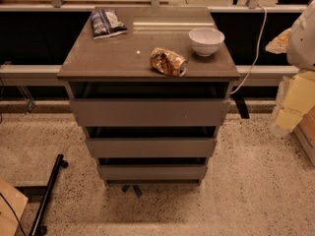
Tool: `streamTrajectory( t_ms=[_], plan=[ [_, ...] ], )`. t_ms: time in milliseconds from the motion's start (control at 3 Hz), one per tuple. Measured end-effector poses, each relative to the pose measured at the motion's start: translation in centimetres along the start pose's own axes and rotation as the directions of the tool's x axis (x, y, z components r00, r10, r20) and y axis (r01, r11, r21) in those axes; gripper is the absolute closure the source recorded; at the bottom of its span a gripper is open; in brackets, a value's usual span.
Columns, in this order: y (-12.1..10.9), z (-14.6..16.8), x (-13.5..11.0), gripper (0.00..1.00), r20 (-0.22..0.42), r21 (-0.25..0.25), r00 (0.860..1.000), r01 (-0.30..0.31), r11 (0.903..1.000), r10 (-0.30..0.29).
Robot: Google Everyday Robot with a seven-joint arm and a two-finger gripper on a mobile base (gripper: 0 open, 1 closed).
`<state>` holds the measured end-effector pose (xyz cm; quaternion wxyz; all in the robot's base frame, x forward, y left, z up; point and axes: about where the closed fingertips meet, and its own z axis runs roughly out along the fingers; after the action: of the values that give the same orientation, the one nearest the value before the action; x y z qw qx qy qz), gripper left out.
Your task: Open middle drawer
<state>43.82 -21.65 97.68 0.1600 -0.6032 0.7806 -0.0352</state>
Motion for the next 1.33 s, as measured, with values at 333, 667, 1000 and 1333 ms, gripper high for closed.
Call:
streamTrajectory(
  t_ms=[333,667,1000,1333],
  plan=[
    [0.0,0.0,0.0,0.0,0.0,0.0,1.0,0.0,1.0,0.0],
    [-0.5,1.5,-1.0,0.0,0.04,-0.025,0.999,0.006,0.9997,-0.005],
    [-1.4,3.5,-1.6,0.0,0.05,0.018,0.997,0.051,0.9985,-0.052],
    [-3.1,6.4,-2.3,0.0,0.061,0.087,0.992,0.103,0.9909,-0.109]
  ],
)
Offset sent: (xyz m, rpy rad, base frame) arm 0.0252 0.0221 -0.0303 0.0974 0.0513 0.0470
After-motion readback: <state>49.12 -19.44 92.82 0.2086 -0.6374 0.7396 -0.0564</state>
